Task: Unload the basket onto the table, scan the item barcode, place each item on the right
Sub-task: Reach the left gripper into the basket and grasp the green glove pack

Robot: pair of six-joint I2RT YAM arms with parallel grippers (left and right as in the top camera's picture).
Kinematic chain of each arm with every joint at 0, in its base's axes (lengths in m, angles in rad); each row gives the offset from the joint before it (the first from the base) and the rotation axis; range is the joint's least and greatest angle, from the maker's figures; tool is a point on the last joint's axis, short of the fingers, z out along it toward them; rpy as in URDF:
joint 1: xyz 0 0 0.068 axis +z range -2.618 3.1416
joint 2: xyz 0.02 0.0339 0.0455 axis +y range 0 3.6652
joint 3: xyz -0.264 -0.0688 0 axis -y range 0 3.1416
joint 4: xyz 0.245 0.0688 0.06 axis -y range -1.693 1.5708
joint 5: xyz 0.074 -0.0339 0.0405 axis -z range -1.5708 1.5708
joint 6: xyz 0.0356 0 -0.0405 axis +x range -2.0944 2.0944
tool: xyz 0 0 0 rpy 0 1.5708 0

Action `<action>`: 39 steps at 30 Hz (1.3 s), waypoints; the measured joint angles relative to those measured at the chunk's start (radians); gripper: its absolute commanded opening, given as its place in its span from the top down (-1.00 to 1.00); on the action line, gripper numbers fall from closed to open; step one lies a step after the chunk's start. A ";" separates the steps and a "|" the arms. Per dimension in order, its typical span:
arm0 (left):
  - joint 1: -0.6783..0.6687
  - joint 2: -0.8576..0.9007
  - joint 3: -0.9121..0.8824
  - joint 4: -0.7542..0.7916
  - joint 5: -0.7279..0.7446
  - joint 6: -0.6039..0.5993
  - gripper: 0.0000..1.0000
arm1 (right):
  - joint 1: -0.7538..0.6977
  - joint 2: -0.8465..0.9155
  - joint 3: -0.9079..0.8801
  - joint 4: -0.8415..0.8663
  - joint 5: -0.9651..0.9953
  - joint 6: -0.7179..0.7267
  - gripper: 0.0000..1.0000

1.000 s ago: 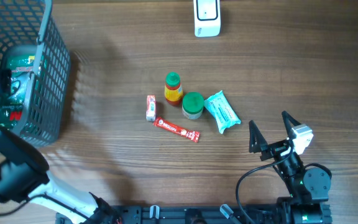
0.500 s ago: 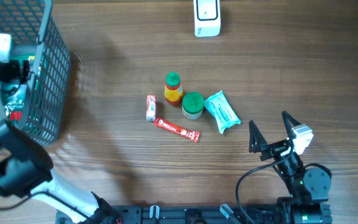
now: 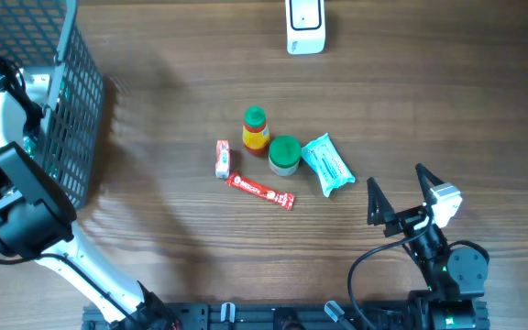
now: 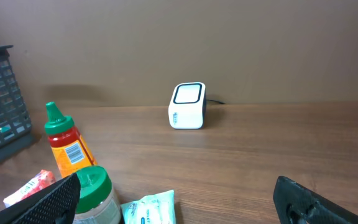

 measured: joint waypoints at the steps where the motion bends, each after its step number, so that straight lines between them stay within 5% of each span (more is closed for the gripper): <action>1: 0.000 0.002 0.000 -0.001 0.000 0.000 -1.00 | 0.000 0.000 0.000 0.000 0.000 0.000 -0.99; 9: 0.035 0.029 0.039 -0.103 0.050 -0.019 -0.96 | 0.000 0.000 0.000 0.000 0.000 0.000 -0.99; 10: 0.040 0.029 0.039 -0.110 0.053 -0.019 -0.77 | 0.000 0.000 0.000 0.000 0.000 0.000 -0.99; 14: 0.051 0.029 0.036 -0.125 0.029 -0.022 0.92 | 0.000 0.000 0.000 0.000 0.000 0.000 -0.99; 21: 0.051 0.020 0.013 -0.101 -0.021 -0.064 0.92 | 0.000 0.000 0.000 0.000 0.000 0.000 -0.99; 29: 0.055 -0.024 0.050 -0.160 -0.042 -0.256 0.92 | 0.000 0.000 0.000 0.000 0.000 0.000 -0.99; 39: 0.058 -0.516 0.099 -0.110 -0.062 -0.408 0.92 | 0.000 0.000 0.000 0.000 0.000 0.000 -0.99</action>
